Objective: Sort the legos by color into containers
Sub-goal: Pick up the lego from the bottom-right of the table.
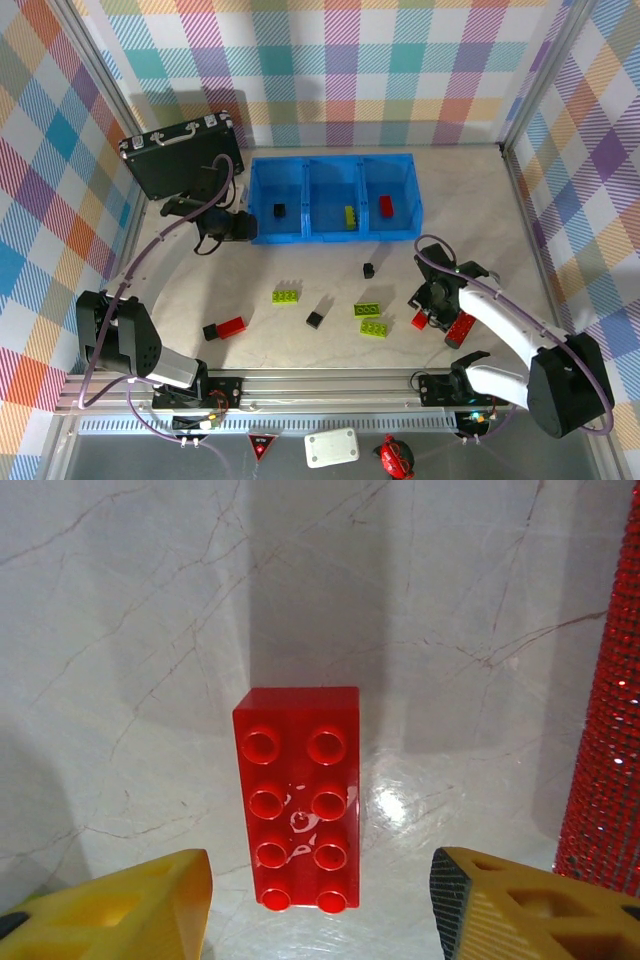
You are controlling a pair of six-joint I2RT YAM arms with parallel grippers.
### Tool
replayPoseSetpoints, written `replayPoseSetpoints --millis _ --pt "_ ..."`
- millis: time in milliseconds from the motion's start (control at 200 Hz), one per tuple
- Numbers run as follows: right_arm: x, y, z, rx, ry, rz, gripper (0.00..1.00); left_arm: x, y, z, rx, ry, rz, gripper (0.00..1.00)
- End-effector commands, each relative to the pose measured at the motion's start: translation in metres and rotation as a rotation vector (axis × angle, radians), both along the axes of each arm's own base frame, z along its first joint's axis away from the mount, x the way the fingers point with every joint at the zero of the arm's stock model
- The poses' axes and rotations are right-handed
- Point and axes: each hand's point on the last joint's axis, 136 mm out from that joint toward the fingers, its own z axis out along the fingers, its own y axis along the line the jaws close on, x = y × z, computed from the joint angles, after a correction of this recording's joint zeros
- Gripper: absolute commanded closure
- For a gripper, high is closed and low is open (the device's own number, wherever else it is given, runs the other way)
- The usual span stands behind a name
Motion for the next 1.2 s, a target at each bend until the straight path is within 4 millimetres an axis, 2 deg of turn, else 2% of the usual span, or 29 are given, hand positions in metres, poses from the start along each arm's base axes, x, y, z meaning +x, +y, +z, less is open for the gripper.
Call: replayPoseSetpoints --millis 0,345,585,1195 --pt "-0.003 0.000 -0.007 -0.003 0.015 -0.031 0.40 0.005 0.005 0.011 0.002 -0.061 -0.009 0.62" --pt "0.002 0.003 -0.019 -0.005 0.038 -0.040 0.42 0.005 0.005 0.008 0.002 -0.054 -0.010 0.61" --pt "0.000 0.003 -0.025 -0.024 0.075 -0.032 0.49 0.005 0.007 0.007 0.008 -0.048 -0.007 0.61" --pt "0.000 -0.003 -0.017 -0.042 0.042 -0.022 0.60 0.005 0.005 0.006 -0.003 -0.044 -0.011 0.62"
